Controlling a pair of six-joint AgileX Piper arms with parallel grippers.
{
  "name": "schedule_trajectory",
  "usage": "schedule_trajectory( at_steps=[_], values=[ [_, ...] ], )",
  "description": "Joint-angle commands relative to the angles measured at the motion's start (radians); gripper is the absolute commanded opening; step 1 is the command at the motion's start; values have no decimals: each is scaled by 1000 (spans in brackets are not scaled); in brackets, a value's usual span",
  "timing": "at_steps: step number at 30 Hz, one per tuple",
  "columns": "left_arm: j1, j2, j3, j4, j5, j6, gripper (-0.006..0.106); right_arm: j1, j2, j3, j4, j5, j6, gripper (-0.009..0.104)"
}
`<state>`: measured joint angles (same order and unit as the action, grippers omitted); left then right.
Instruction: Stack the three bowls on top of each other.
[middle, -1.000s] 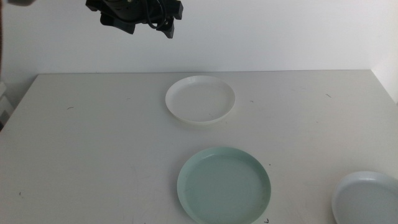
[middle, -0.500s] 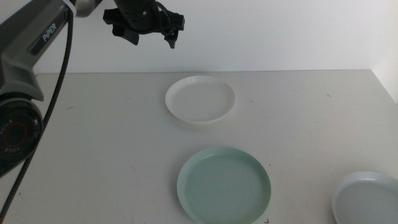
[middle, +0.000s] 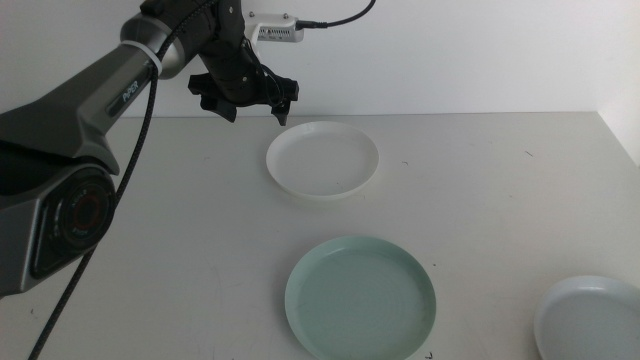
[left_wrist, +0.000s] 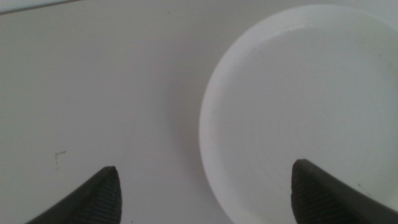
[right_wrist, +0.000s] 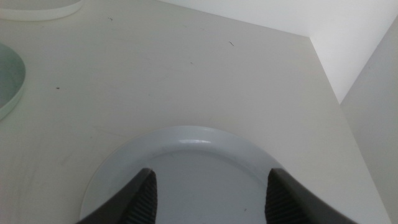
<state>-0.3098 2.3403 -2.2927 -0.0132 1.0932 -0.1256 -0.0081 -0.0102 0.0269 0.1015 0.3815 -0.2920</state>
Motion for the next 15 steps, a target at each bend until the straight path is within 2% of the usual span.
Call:
schedule_trajectory(
  at_steps=[1, 10, 15],
  values=[
    [1, -50, -37, -15, -72, -5, 104, -8, -27, -5, -10, -61, -14, 45],
    [1, 23, -39, -18, -156, -6, 104, -8, -27, -5, -10, -61, -14, 45],
    [1, 75, -39, -23, -203, -6, 100, -8, -27, -5, -10, -61, -14, 45]
  ],
)
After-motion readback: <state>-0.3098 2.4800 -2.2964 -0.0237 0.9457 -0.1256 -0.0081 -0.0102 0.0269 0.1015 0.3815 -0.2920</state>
